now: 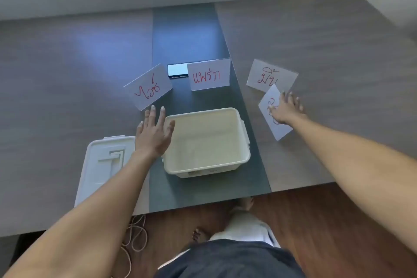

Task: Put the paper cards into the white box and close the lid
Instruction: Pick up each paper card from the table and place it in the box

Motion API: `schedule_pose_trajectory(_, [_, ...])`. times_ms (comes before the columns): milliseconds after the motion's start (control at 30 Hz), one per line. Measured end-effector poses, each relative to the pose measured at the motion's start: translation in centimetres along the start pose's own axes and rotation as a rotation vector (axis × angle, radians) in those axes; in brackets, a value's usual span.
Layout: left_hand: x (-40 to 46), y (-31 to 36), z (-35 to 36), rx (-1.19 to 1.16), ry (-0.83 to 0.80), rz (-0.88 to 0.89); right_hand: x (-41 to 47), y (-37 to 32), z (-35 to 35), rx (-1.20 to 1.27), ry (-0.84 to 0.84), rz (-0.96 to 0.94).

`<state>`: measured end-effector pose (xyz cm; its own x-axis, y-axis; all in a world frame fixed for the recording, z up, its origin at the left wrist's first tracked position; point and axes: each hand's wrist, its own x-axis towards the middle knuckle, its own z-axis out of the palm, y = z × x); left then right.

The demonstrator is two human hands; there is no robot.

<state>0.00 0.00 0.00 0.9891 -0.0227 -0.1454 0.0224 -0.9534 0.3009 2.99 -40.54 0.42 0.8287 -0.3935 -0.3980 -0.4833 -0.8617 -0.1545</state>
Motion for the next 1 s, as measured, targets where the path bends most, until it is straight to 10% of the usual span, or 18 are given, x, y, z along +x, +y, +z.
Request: schedule_pose_trajectory(1000, [-1.7, -0.4, 2.5, -0.071, 0.009, 0.089, -3.5, -3.3, -0.6, 0.248, 0.338, -0.223])
